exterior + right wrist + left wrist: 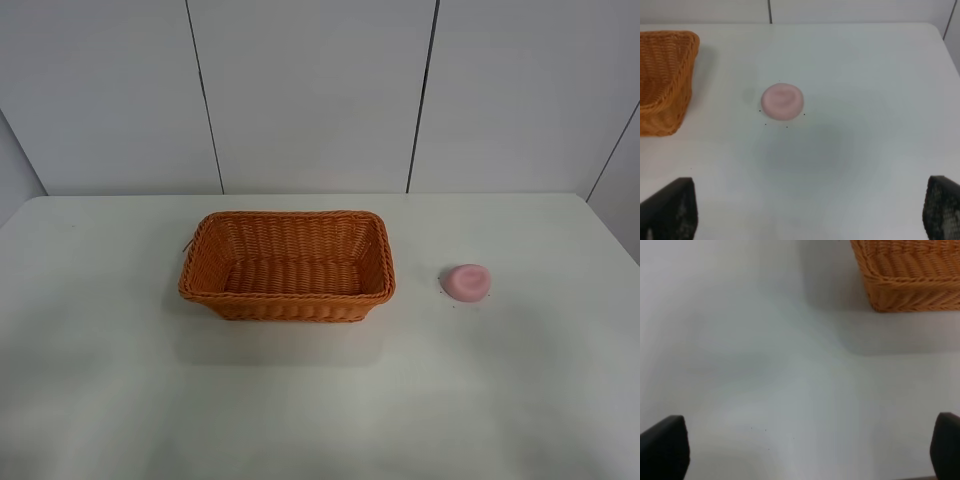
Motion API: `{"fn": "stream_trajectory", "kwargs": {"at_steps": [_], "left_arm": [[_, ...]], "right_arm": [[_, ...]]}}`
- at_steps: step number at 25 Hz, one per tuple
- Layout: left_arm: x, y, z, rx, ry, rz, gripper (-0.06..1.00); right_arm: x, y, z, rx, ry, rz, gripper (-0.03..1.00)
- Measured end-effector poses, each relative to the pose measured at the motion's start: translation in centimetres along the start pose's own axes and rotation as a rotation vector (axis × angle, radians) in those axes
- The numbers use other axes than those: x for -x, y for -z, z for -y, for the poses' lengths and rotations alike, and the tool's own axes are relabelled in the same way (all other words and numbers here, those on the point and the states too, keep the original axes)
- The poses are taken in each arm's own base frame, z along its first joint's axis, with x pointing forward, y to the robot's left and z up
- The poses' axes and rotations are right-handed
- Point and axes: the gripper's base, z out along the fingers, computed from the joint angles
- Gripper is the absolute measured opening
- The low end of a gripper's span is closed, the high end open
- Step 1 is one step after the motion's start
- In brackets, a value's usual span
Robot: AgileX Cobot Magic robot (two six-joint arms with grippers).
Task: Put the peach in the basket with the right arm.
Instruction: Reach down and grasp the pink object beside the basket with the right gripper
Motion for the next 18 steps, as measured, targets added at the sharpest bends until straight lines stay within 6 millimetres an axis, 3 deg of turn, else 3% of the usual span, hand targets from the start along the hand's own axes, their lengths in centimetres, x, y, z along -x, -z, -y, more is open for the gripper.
{"fn": "stream_trajectory", "kwargs": {"at_steps": [11, 14, 18], "left_arm": [[0.0, 0.0, 0.0, 0.000, 0.000, 0.000, 0.99], [0.0, 0.0, 0.0, 0.000, 0.000, 0.000, 0.99], [0.0, 0.0, 0.0, 0.000, 0.000, 0.000, 0.99]], "right_arm": [[0.4, -0.1, 0.0, 0.001, -0.001, -0.015, 0.70], [1.7, -1.0, 0.0, 0.001, -0.002, -0.088, 0.70], [5.2, -2.9, 0.0, 0.002, -0.004, -0.202, 0.70]]}}
